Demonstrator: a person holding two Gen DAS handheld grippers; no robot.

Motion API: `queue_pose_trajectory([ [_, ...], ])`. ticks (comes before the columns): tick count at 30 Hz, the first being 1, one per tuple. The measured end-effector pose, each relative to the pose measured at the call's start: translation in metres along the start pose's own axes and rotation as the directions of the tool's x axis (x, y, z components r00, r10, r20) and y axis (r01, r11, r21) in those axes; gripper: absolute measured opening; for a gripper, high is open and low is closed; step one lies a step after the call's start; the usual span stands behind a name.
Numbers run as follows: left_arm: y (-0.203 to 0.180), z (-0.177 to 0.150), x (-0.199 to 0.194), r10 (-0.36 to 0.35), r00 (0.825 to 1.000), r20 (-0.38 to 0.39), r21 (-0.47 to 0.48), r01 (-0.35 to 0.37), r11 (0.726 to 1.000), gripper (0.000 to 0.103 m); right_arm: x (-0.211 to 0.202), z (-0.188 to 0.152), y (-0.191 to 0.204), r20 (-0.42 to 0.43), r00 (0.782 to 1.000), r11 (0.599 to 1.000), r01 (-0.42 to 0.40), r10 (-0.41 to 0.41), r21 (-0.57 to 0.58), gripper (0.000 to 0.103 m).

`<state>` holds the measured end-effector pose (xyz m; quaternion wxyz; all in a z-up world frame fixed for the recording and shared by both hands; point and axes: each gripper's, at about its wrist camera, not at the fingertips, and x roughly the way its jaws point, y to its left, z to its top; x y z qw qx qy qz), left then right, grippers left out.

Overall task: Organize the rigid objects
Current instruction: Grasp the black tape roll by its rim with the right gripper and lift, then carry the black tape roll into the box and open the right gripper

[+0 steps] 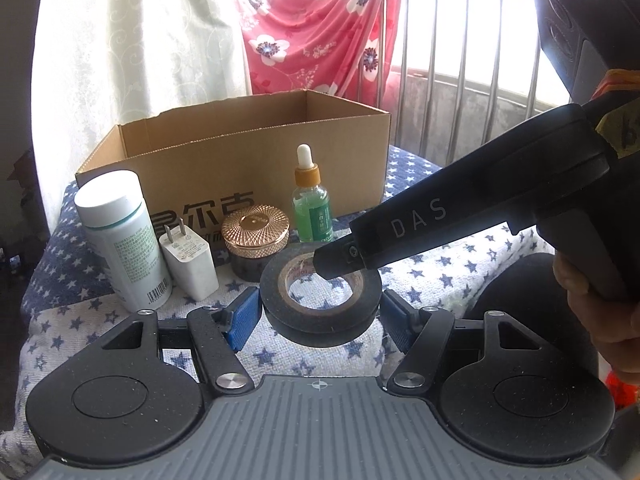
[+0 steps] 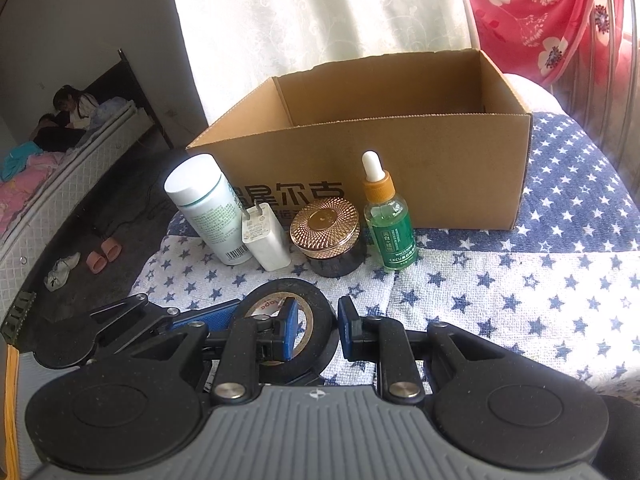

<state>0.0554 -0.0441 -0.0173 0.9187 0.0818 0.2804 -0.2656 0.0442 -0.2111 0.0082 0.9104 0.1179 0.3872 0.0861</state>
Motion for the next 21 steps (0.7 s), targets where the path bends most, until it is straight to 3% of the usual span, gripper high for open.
queue_pose_trajectory([
  [7,0.007,0.020,-0.028,0.060,0.994,0.096,0.013,-0.061,0.998,0.065,-0.020,0.024,0.024,0.078,0.996,0.996,-0.037,0.044,-0.081,0.023],
  [13,0.026,0.064,-0.046,0.098,0.976,0.193,0.028,-0.106,0.994,0.065,-0.035,0.073,0.044,0.151,0.984,0.983,-0.066,0.092,-0.168,0.023],
  [17,0.042,0.100,-0.039,0.099,0.975,0.197,0.032,-0.107,0.994,0.065,-0.029,0.117,0.043,0.146,0.981,0.978,-0.101,0.129,-0.184,0.024],
  [21,0.063,0.133,-0.012,0.108,0.982,0.157,0.041,-0.116,0.992,0.065,-0.002,0.165,0.028,0.075,0.984,0.978,-0.146,0.159,-0.152,0.024],
])
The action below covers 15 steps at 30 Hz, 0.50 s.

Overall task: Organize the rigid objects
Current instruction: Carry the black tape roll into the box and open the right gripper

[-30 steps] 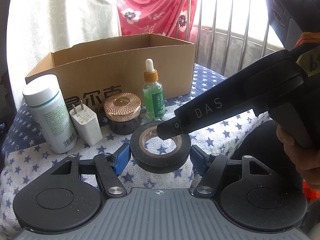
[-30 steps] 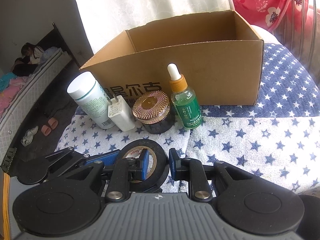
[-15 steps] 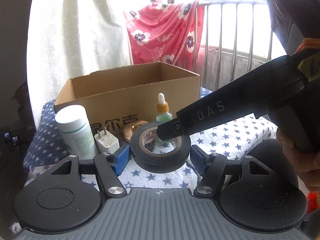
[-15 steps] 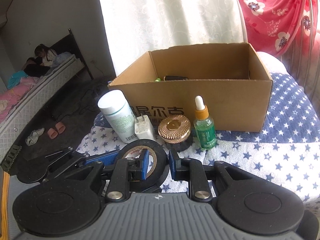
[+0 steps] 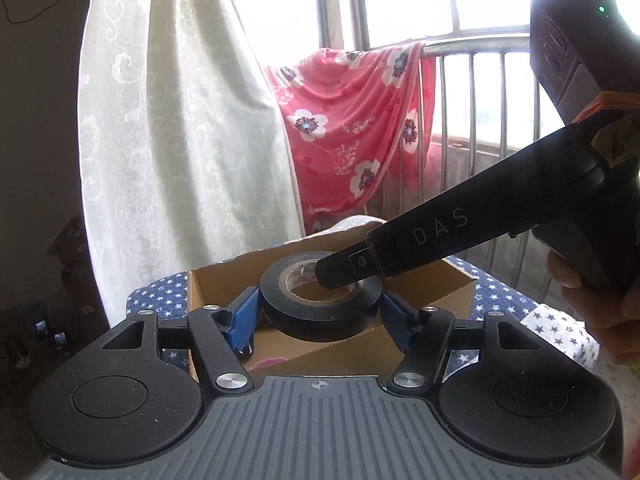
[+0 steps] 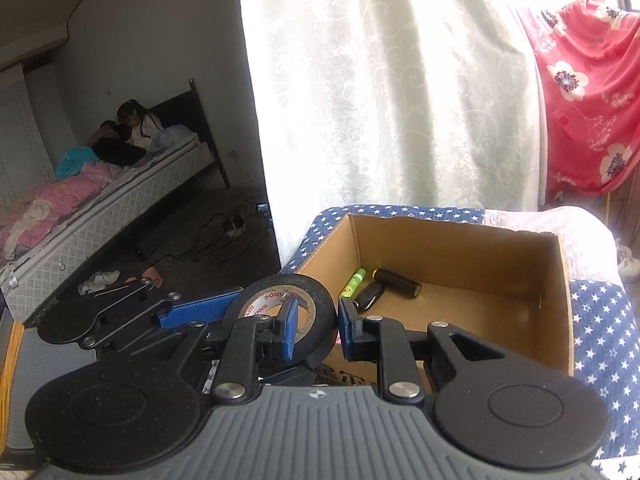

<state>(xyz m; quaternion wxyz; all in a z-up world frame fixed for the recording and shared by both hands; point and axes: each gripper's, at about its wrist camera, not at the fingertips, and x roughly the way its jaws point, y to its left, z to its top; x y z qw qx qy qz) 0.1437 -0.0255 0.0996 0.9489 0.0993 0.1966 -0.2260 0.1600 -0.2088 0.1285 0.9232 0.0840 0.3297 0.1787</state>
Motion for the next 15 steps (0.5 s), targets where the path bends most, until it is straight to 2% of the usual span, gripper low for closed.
queue_pose_trajectory([
  [3,0.017,0.017,0.044,-0.018,0.997,-0.080,0.012,0.019,1.000,0.065,0.031,0.024,-0.026,-0.079,0.997,0.999,-0.017,0.021,0.050,0.024],
  [6,0.035,0.028,0.089,-0.056,0.979,-0.195,0.002,0.058,0.998,0.065,0.071,0.039,-0.059,-0.177,0.983,0.993,-0.027,0.047,0.114,0.024],
  [9,0.049,0.033,0.140,-0.099,0.941,-0.324,-0.036,0.092,0.995,0.065,0.106,0.045,-0.088,-0.252,0.965,0.984,-0.026,0.071,0.177,0.024],
  [15,0.059,0.020,0.203,-0.098,0.870,-0.484,-0.024,0.098,0.995,0.065,0.172,0.037,-0.130,-0.385,0.916,0.969,-0.017,0.114,0.247,0.023],
])
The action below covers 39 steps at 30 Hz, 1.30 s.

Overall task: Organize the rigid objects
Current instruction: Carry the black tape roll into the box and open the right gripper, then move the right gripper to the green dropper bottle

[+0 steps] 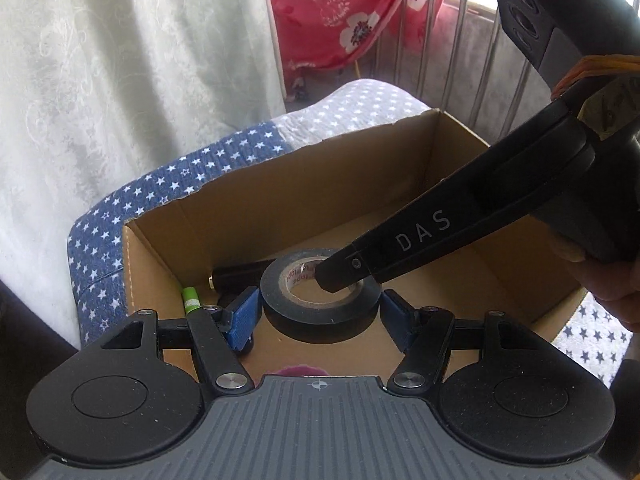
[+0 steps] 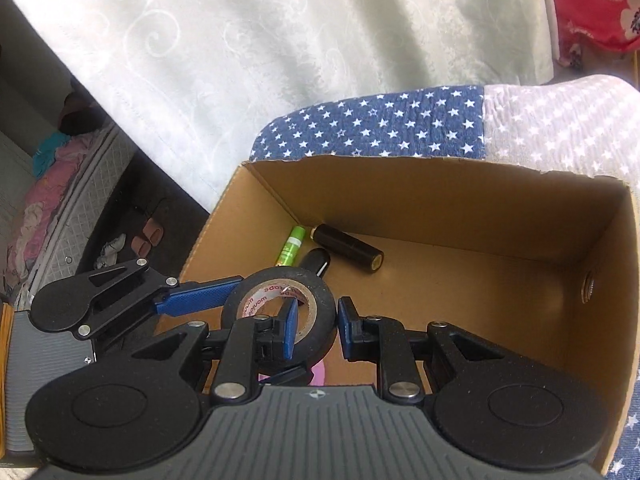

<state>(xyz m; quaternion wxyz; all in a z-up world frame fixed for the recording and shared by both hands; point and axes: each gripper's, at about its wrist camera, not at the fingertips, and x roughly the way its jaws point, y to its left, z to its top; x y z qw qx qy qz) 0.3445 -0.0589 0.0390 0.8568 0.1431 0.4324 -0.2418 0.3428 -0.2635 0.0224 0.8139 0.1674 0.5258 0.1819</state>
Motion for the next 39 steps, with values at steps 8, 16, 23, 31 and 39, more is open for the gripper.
queue_pose_trajectory([
  [8,0.018,0.000,0.048,0.020,0.984,-0.178,-0.027,-0.025,0.999,0.065,0.055,0.013,-0.024,-0.117,0.993,0.999,-0.009,0.015,0.050,0.023],
  [16,0.021,-0.005,0.036,0.044,0.987,-0.153,-0.023,-0.048,0.999,0.072,0.053,0.014,-0.041,-0.109,0.993,0.989,-0.026,0.042,0.145,0.025],
  [23,0.021,-0.018,-0.018,0.055,0.998,-0.037,-0.045,-0.057,0.997,0.072,-0.030,-0.009,-0.026,0.072,0.993,0.986,-0.100,0.091,0.137,0.025],
  [31,0.009,-0.039,-0.105,0.075,0.983,0.168,-0.066,-0.065,0.996,0.074,-0.140,-0.072,0.003,0.326,0.933,0.981,-0.181,0.151,0.064,0.026],
  [39,-0.027,-0.098,-0.137,0.011,0.948,0.318,-0.067,0.011,0.998,0.076,-0.170,-0.171,0.028,0.478,0.871,0.993,-0.114,0.112,-0.026,0.044],
])
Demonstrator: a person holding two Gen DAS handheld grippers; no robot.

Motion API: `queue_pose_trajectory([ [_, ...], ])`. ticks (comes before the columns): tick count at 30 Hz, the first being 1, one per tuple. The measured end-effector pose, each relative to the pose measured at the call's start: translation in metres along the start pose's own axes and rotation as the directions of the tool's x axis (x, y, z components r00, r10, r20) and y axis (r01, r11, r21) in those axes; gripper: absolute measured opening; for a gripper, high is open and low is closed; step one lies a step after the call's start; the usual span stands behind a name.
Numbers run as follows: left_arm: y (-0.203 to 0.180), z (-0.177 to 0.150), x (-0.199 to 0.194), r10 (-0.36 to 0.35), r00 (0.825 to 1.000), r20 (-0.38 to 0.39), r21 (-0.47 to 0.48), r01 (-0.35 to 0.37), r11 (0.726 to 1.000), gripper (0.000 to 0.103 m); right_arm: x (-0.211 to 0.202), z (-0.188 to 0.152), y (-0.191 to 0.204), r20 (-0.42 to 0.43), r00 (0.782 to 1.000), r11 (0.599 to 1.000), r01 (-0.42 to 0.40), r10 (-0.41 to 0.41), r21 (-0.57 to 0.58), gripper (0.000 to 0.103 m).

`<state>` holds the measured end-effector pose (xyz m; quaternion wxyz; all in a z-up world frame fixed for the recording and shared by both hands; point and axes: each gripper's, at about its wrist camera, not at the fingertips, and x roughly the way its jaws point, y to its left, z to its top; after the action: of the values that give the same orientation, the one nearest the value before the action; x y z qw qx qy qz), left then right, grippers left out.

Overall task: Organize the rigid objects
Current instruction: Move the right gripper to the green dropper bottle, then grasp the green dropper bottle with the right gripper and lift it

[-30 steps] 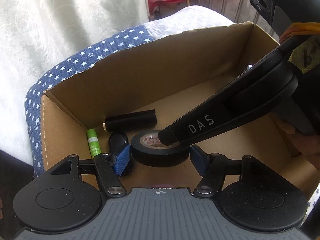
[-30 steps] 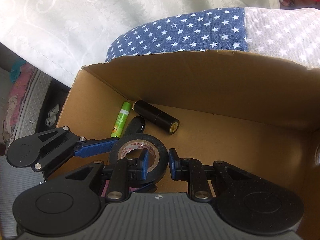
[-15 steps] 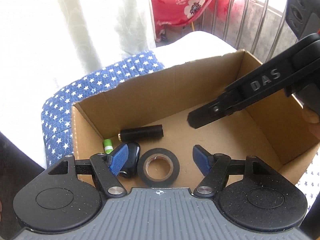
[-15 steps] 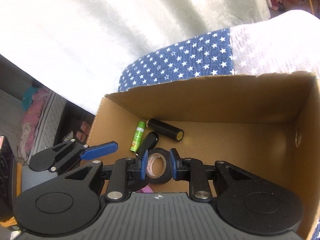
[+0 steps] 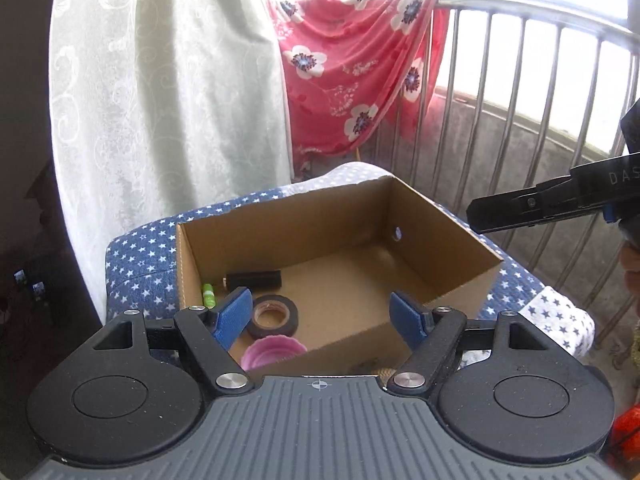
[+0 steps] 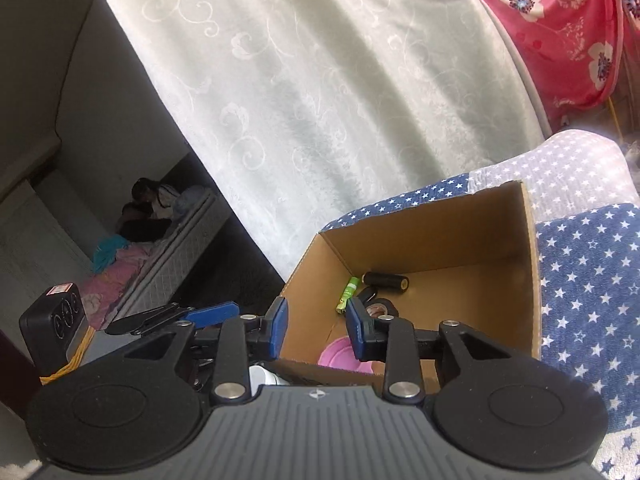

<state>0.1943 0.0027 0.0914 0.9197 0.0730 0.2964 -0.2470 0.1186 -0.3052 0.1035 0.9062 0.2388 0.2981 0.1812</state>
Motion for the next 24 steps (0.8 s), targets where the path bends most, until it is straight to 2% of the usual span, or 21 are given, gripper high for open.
queue_pose_trajectory([
  [1,-0.005,-0.013,0.000,-0.013,1.000,0.011,-0.007,0.013,1.000,0.076,-0.002,-0.010,0.001,0.008,1.000,1.000,0.018,-0.018,-0.016,0.047],
  [4,-0.030,-0.046,-0.004,-0.019,0.998,0.053,0.005,0.019,1.000,0.075,-0.001,-0.037,0.004,0.004,0.998,0.996,0.068,-0.068,-0.056,0.048],
  [7,-0.055,-0.070,-0.003,0.009,0.996,0.094,0.031,-0.012,0.999,0.074,0.006,-0.054,0.006,-0.029,0.994,0.991,0.105,-0.108,-0.087,0.048],
  [9,-0.072,-0.083,0.007,0.018,0.996,0.091,0.056,-0.023,0.998,0.072,0.012,-0.058,0.008,-0.049,0.990,0.985,0.127,-0.134,-0.114,0.048],
  [15,-0.095,-0.094,0.036,0.013,0.997,0.080,0.091,-0.020,0.996,0.062,0.029,-0.069,0.017,-0.063,0.978,0.961,0.184,-0.200,-0.204,0.047],
  [18,-0.093,-0.090,0.050,0.030,0.996,0.081,0.099,-0.038,0.994,0.056,0.041,-0.073,0.016,-0.069,0.974,0.955,0.196,-0.215,-0.221,0.047],
  [24,-0.083,-0.083,0.066,0.022,0.997,0.071,0.070,-0.027,0.997,0.045,0.059,-0.073,0.003,-0.113,0.967,0.957,0.200,-0.227,-0.209,0.045],
])
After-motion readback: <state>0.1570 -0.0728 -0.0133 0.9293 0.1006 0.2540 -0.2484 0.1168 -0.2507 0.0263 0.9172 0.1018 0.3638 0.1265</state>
